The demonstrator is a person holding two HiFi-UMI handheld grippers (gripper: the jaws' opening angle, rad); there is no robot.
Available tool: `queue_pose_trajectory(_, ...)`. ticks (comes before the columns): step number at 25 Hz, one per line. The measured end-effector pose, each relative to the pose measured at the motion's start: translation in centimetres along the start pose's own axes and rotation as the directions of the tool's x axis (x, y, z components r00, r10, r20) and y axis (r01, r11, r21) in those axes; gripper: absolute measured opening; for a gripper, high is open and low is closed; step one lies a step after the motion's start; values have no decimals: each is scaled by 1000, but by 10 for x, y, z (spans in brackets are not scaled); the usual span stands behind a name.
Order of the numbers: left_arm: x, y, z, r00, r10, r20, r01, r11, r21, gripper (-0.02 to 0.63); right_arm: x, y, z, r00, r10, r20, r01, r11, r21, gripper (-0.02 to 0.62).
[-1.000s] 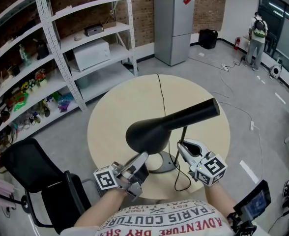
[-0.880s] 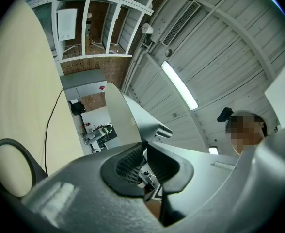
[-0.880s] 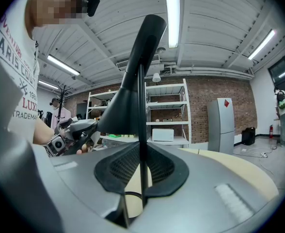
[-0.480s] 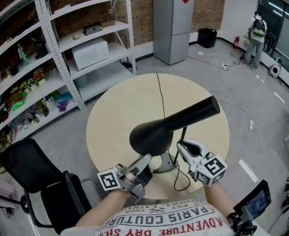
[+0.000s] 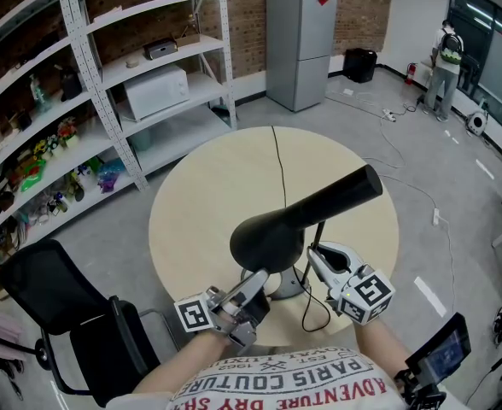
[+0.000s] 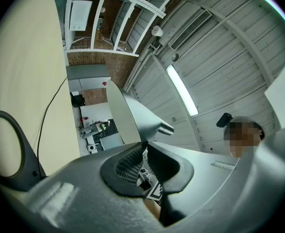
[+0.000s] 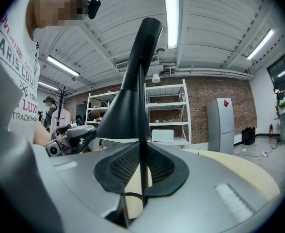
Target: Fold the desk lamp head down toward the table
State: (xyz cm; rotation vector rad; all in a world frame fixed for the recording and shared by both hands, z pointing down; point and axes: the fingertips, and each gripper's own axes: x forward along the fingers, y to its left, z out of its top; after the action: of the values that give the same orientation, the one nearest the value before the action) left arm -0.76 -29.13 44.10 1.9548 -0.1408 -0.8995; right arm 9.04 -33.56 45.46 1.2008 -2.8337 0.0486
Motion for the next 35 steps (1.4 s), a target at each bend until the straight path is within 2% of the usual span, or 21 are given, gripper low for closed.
queue_pose_trajectory(12, 1, 0, -2, 1000, -16, 15, 16, 1000, -24, 34, 0, 0, 1, 1000, 4, -5, -4, 1000, 6, 44)
queue_pose_trajectory(17, 3, -2, -1, 1000, -19, 16, 19, 1000, -1, 38, 0, 0, 4, 1000, 22, 10, -22, 998, 52, 54)
queue_pose_trajectory(19, 4, 2, 1, 1000, 4, 13, -4, 1000, 17, 42, -1, -3, 4, 1000, 14, 8, -14, 999, 48, 55)
queue_pose_trajectory(20, 2, 6, 4, 1000, 24, 14, -25, 999, 27, 66, -2, -6, 4, 1000, 0, 7, 0, 999, 39, 55)
queue_pose_trajectory(23, -12, 24, 14, 995, 101, 27, -102, 993, 64, 114, -10, -22, 9, 997, -70, 18, 69, 998, 4, 118)
queue_pose_trajectory(25, -22, 32, 18, 989, 143, 23, -144, 985, 98, 117, -16, -28, 13, 996, -92, 22, 92, 996, -5, 127)
queue_pose_trajectory(27, -36, 27, 11, 984, 180, -13, -176, 972, 154, 117, -27, -15, 13, 996, -84, 16, 84, 996, 7, 127)
queue_pose_trajectory(28, -45, 18, 5, 978, 203, -44, -191, 960, 205, 117, -35, 1, 13, 997, -76, 11, 75, 997, 14, 122)
queue_pose_trajectory(30, -59, -5, -9, 958, 263, -112, -209, 913, 350, 115, -51, 39, 14, 999, -49, 1, 49, 999, 21, 98)
queue_pose_trajectory(33, -65, -39, -30, 918, 347, -192, -188, 807, 561, 114, -69, 91, 21, 1000, 17, -17, -16, 1000, 23, 17)
queue_pose_trajectory(34, -66, -48, -38, 903, 374, -212, -175, 770, 613, 93, -75, 107, 22, 999, 37, -23, -37, 999, 23, 17)
queue_pose_trajectory(35, -68, -57, -47, 886, 401, -232, -161, 737, 656, 28, -82, 122, 23, 998, 56, -30, -55, 998, 23, 4)
